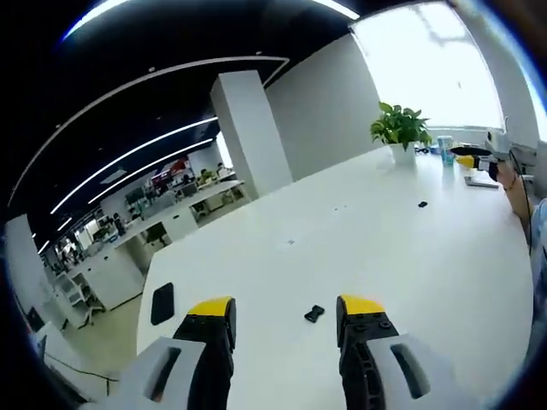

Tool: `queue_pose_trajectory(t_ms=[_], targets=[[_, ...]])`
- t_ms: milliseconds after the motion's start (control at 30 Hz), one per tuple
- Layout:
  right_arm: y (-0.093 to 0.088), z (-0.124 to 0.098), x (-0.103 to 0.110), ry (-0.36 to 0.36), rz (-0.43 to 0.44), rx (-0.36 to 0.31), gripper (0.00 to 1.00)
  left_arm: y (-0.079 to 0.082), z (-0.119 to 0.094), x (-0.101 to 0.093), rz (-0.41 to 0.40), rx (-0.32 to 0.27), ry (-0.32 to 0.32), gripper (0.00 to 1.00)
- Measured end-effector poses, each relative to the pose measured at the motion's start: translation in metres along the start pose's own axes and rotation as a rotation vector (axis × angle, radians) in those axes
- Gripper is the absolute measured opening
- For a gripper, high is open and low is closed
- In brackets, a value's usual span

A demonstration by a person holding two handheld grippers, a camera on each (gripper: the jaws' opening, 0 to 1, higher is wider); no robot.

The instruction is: Snap the two parts of the plastic buckle together until the buckle closes and remains connected.

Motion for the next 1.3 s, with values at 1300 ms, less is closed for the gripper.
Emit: queue_pose_trajectory(t_ms=[1300], targets=[[0.008,-0.001,0.002,0.03,-0.032,-0.013,0.34,0.0,0.048,-0.015,0.041,0.124,-0.149,0.46]])
Point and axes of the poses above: the point that each gripper's makers call its tool centre point, and the gripper's own axes: z roughly forward along the fingers, x roughly to its left, y roughly out of its top, the point moved 8 cm from there along -z, roughly backward along the fingers, and after that the axes turned 14 degrees about y, right-handed, at the moved point
